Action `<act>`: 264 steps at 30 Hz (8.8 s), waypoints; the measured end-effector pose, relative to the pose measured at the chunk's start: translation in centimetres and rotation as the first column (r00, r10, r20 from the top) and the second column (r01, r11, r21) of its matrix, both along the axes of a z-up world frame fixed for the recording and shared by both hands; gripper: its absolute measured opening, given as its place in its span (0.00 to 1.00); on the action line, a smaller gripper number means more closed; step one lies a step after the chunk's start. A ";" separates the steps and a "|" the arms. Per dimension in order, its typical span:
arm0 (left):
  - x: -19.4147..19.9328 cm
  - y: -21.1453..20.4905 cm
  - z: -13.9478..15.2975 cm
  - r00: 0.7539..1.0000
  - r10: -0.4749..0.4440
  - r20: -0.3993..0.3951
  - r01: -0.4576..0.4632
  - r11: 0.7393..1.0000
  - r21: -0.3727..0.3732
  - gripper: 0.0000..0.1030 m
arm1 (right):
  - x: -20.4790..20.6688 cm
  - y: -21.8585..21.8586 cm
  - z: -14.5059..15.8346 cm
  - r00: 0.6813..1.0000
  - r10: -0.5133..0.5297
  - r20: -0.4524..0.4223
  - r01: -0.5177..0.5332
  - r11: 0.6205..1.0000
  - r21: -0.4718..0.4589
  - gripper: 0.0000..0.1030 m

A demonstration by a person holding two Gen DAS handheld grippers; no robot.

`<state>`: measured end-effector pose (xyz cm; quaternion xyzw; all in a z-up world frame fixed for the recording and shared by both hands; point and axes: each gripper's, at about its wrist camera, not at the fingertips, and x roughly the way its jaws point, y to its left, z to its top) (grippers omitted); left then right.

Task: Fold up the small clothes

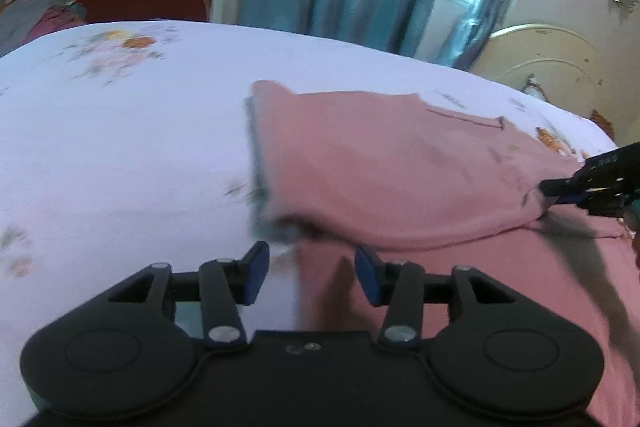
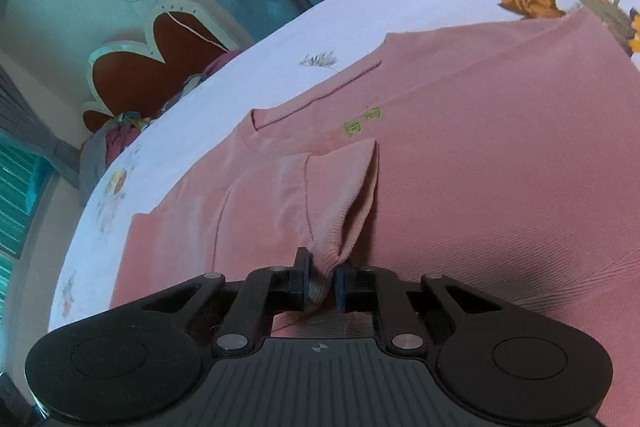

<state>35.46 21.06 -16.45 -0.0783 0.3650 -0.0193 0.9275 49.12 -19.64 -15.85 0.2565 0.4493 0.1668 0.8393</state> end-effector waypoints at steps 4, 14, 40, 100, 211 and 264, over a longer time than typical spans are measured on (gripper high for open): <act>0.5 1.3 -0.5 1.000 0.022 -0.009 -0.023 0.999 -0.034 0.49 | -0.7 -0.3 0.1 0.999 -0.038 -0.021 0.038 0.999 0.011 0.37; 4.1 0.5 -0.9 0.999 0.033 -0.025 -0.032 0.999 0.043 0.38 | 0.2 2.8 -0.1 1.000 0.004 -0.001 -0.004 0.999 -0.033 0.08; 4.0 0.5 -0.5 0.998 -0.029 -0.051 0.031 0.999 0.041 0.20 | -2.3 -3.8 2.0 0.989 -0.068 0.135 0.085 0.989 -0.122 0.08; 15.8 -7.7 2.0 0.992 -0.126 0.021 0.127 0.991 -0.051 0.74 | 4.0 5.9 1.8 0.956 0.145 0.256 -0.048 0.934 -0.353 0.76; -22.2 -4.4 3.2 0.994 0.025 -0.105 -0.044 0.984 -0.175 0.37 | -32.6 -22.9 -2.5 0.999 -0.042 0.020 0.037 0.975 0.218 0.25; -22.4 -1.0 1.1 0.988 0.141 -0.059 -0.152 0.856 -0.493 0.07 | -30.5 -25.8 -2.2 0.997 -0.071 0.043 0.051 0.937 0.346 0.08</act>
